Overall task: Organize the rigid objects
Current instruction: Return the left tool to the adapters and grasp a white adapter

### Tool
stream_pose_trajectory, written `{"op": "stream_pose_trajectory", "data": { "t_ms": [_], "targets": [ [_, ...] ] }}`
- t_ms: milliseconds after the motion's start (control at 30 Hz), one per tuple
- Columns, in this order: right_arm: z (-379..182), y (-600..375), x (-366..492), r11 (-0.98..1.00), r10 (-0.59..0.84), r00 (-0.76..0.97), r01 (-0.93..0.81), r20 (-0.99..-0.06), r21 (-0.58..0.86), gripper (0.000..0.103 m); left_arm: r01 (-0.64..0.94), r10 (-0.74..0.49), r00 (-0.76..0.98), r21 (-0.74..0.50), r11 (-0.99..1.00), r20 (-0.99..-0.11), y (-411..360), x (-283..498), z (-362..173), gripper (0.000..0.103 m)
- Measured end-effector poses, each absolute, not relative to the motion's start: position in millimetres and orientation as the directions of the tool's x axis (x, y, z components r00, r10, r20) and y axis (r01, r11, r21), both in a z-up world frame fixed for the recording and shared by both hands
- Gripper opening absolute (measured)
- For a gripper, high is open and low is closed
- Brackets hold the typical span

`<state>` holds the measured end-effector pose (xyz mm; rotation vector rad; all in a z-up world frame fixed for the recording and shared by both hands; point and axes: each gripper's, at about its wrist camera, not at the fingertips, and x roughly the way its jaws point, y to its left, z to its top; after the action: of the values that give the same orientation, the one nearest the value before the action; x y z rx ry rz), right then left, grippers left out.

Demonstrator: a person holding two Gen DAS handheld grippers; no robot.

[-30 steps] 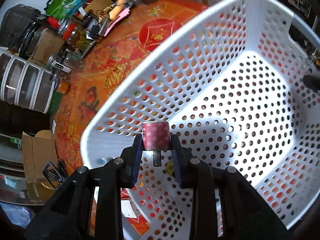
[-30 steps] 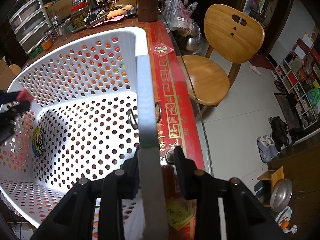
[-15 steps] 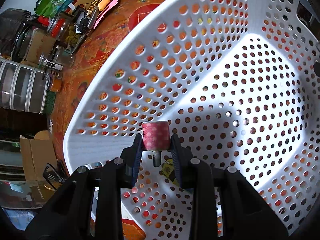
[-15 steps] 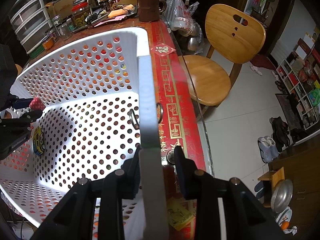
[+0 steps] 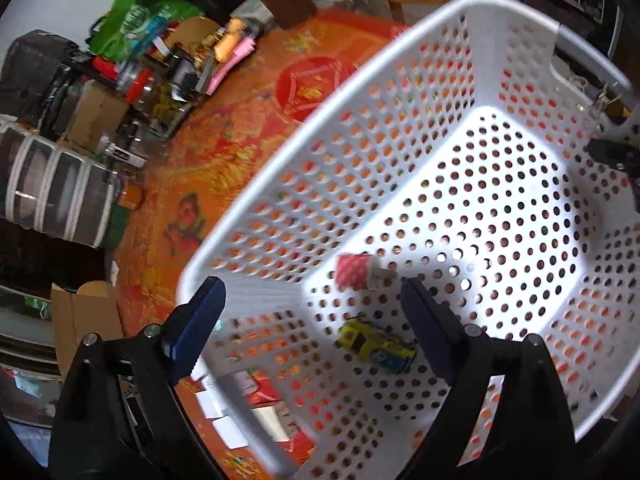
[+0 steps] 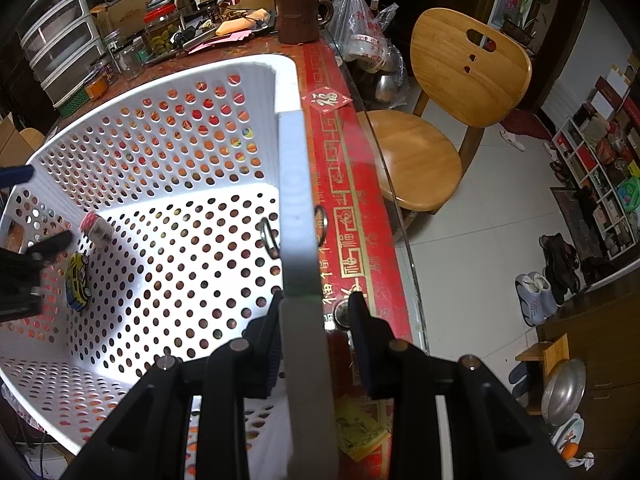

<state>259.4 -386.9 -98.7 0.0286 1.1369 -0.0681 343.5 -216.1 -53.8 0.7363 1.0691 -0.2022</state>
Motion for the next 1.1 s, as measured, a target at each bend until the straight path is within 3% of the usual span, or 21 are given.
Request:
{"op": "stream_pose_trajectory", "data": {
  "t_ms": [233,433,567,767,967,1100],
  "targets": [
    [-99.0,-389.0,258.7,0.998,-0.038,0.42,0.069,-0.907,-0.009,0.029,0.333,0.177,0.613,0.455,0.826,-0.77,-145.7,319.7,15.5,0.101],
    [-98.9,-389.3,257.9,0.998,-0.04,0.421,0.067,-0.906,-0.013,0.029,0.169,0.226,0.632,0.416,0.893,-0.741,-44.5,318.3,46.8,0.102],
    [-98.6,-389.0,256.9,0.998,-0.039,0.421,0.067,-0.906,-0.012,0.029,0.086,0.26,0.574,0.372,0.924,-0.777,19.8,331.1,17.8,0.102],
    [-98.5,-389.0,256.0,0.998,-0.038,0.423,0.068,-0.905,-0.01,0.029,0.044,0.232,0.374,0.267,0.963,-0.898,76.0,369.4,-79.6,0.102],
    [-98.7,-388.8,256.2,0.998,-0.036,0.422,0.067,-0.906,-0.009,0.029,0.021,0.061,0.338,0.072,0.997,-0.939,88.2,378.8,-110.0,0.099],
    [-98.9,-388.4,256.9,0.998,-0.04,0.421,0.066,-0.906,-0.013,0.029,-0.016,0.128,0.342,0.13,0.991,-0.931,85.2,390.2,-116.7,0.099]
  ]
}}
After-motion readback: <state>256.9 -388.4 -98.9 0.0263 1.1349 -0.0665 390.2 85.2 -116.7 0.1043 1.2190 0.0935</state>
